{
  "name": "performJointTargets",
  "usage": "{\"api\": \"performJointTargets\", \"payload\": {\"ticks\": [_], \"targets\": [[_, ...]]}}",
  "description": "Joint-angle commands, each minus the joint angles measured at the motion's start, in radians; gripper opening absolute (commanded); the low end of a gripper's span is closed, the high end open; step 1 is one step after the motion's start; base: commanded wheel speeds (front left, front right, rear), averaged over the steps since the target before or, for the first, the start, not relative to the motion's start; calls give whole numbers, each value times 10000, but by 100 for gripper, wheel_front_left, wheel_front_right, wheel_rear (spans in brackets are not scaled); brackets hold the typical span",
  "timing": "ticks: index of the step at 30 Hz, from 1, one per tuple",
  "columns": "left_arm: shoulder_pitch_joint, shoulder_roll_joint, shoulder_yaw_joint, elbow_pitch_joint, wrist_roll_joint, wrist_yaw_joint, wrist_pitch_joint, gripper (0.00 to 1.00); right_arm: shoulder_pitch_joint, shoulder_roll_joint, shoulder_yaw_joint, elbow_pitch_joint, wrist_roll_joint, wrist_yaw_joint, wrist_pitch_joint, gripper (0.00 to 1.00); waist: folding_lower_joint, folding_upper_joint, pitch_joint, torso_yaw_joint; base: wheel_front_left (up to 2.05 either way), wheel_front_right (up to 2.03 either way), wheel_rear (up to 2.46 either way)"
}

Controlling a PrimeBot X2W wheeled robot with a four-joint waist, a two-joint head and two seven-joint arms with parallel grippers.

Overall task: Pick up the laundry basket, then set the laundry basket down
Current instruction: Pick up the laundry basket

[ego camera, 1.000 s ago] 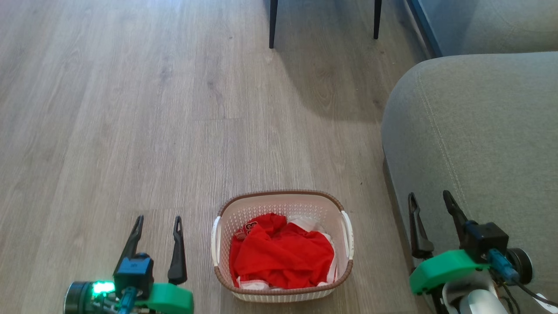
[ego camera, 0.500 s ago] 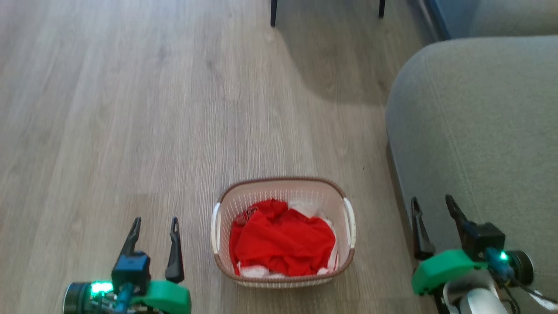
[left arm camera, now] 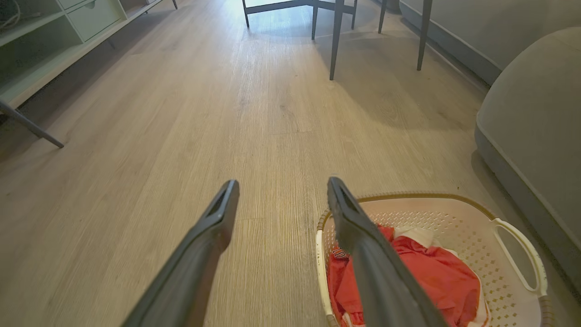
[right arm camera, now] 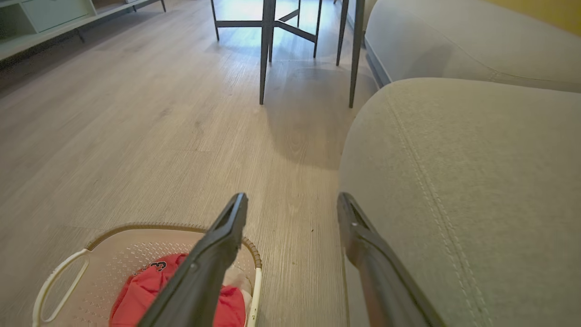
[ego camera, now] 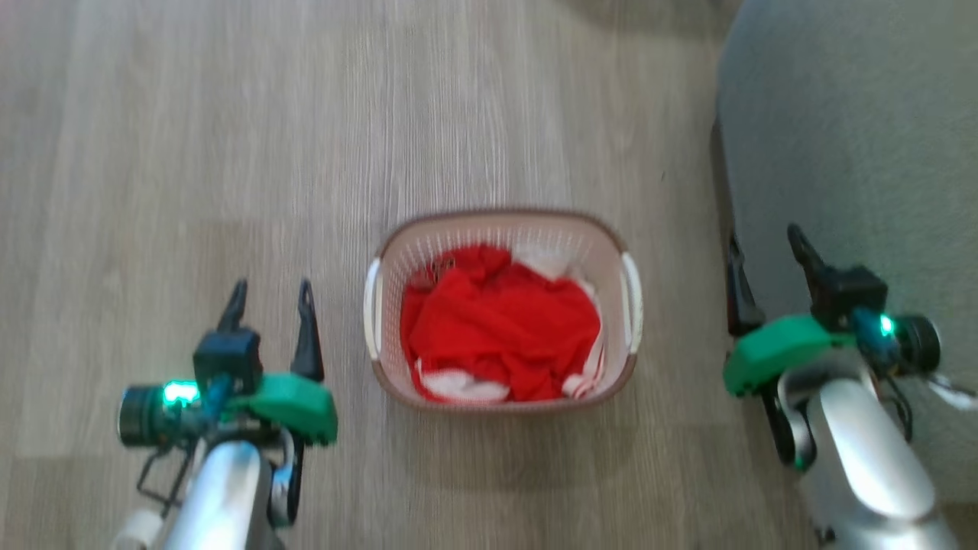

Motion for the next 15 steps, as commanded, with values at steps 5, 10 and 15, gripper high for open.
{"api": "performJointTargets", "payload": {"ticks": [5, 10, 15], "targets": [[-1281, -28, 349, 486, -279, -36, -95, 100, -1230, -293, 482, 558, 164, -15, -122, 100, -2, 0, 1901, 178, 0, 0, 0], [-2297, -50, 95, 1263, -439, -86, -95, 100, -2166, -449, 718, 1388, 389, -15, -122, 100, -2, 0, 3021, 280, 0, 0, 0], [-3256, -54, -439, 2079, -883, -35, -95, 100, -2898, -490, 944, 2189, 597, -15, -122, 100, -2, 0, 3892, 384, 0, 0, 0]]}}
